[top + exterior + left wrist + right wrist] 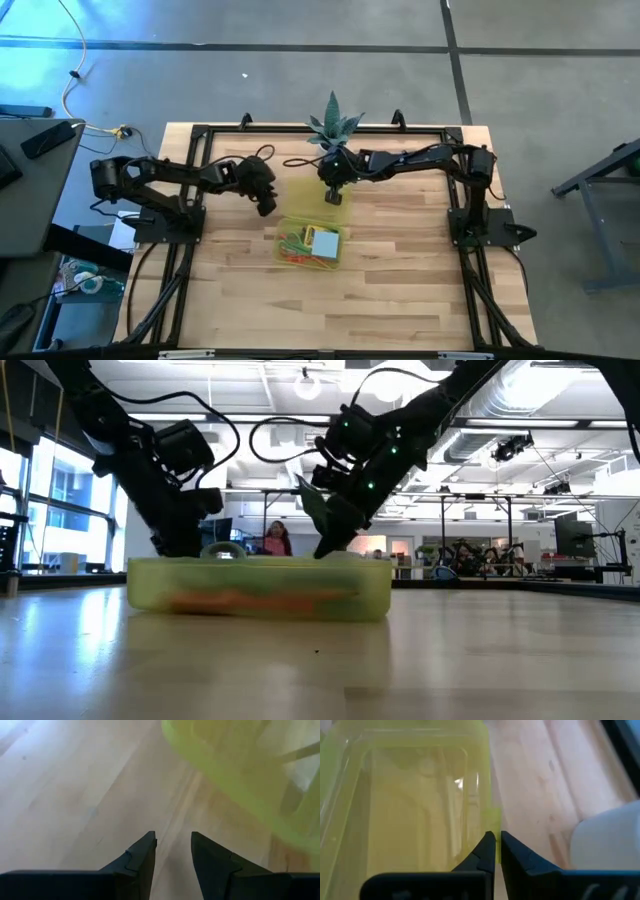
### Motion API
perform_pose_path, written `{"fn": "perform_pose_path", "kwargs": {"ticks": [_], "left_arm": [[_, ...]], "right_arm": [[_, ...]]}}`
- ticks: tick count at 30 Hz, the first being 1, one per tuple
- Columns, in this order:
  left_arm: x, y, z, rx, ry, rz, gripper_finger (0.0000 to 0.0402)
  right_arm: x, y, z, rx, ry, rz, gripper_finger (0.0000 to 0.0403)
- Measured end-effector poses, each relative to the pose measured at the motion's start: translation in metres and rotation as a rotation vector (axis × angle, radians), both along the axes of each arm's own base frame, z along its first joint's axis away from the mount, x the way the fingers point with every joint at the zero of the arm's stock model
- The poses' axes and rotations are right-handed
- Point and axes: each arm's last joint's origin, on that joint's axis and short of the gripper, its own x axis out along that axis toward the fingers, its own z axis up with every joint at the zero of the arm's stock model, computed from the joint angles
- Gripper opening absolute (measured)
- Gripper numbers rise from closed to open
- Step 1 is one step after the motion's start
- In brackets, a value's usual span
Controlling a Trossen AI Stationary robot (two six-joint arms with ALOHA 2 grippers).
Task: Pack school essentials
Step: Close the yellow school supply box
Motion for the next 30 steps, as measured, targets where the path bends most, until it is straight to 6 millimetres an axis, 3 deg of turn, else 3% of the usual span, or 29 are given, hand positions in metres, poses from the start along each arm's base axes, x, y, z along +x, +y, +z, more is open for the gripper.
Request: {"fn": "perform_pose_path", "kwargs": {"ticks": [12,19,30], "left_arm": [[-0.006,0.018,0.004,-0.031,-0.095,0.085,0.0115],[-0.005,0.026,0.007,-0.062,-0.206,-0.015,0.0115],[-0.01,0.047,-0.014,-0.188,-0.291,-0.067,0.0115]], "right_arm": [[0.019,0.024,0.033,-0.153,0.065,0.036,0.0007],[0.024,0.032,0.044,-0.186,0.067,0.06,0.0007],[0.029,0.043,0.055,-0.219,0.073,0.086,0.0007]]}}
